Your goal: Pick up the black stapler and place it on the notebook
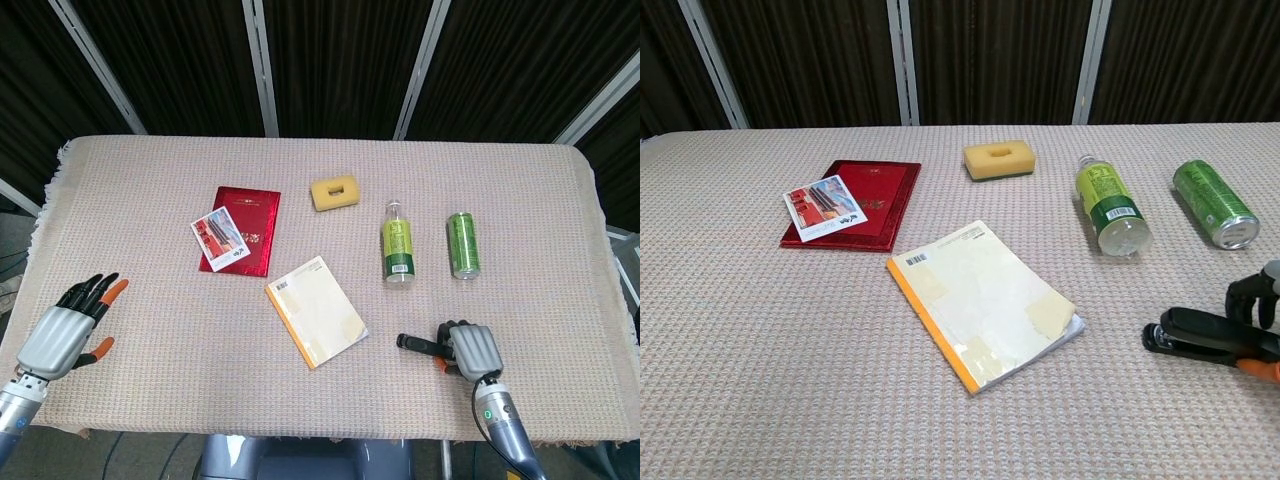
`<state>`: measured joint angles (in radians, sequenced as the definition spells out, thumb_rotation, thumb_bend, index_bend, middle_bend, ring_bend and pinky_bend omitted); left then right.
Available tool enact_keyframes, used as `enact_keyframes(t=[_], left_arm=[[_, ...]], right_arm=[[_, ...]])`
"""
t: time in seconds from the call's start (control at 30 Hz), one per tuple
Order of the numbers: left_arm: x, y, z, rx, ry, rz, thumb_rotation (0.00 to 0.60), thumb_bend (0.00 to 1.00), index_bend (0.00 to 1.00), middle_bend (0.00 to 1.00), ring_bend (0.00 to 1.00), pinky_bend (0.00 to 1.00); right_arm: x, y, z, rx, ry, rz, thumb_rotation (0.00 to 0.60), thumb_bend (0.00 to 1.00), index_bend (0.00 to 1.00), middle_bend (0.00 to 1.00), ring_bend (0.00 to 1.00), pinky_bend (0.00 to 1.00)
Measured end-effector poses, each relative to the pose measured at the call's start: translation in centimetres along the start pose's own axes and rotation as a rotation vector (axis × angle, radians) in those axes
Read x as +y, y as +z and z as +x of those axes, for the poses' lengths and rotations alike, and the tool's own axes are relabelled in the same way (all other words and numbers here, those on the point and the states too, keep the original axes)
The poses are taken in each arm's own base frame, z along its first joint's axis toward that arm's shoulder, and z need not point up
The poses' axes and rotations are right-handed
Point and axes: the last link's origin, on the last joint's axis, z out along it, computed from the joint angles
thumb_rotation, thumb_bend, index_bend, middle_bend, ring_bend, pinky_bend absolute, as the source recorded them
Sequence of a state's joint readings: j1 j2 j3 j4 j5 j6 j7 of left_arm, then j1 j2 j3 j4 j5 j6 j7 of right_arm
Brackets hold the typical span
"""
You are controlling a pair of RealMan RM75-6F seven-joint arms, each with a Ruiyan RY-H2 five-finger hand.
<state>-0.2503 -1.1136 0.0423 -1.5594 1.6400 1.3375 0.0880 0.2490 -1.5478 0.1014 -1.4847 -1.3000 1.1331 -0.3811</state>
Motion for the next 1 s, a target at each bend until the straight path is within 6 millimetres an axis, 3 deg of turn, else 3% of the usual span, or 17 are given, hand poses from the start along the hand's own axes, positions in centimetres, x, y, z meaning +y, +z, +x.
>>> enact_keyframes(t=[0.17, 0.43, 0.8, 1.0], left_arm=[[-0.1, 0.0, 0.0, 0.000, -0.003, 0.000, 0.600, 0.32, 0.00, 0.00, 0.00, 0.15], [-0.1, 0.0, 0.1, 0.002, -0.006, -0.001, 0.600, 0.32, 0.00, 0.00, 0.00, 0.15], [0.2, 0.0, 0.0, 0.004, 0.000, -0.006, 0.600, 0.32, 0.00, 0.00, 0.00, 0.15], [0.2, 0.0, 0.1, 0.003, -0.004, -0.009, 0.600, 0.32, 0.00, 0.00, 0.00, 0.15]], right_arm=[[-0.3, 0.2, 0.2, 0.031, 0.001, 0.001, 0.600, 0.31, 0.67, 0.57, 0.55, 0.70], [-0.6, -0.2, 0.9, 0.071, 0.010, 0.007, 0.600, 0.32, 0.68, 0.57, 0.55, 0.70], [-1.5, -2.3, 4.0, 0.145, 0.043, 0.024, 0.600, 0.32, 0.68, 0.57, 0.55, 0.70], [-3.4, -2.9, 5.2, 0.162, 0.044, 0.060, 0.600, 0.32, 0.68, 0.57, 0.55, 0.70]])
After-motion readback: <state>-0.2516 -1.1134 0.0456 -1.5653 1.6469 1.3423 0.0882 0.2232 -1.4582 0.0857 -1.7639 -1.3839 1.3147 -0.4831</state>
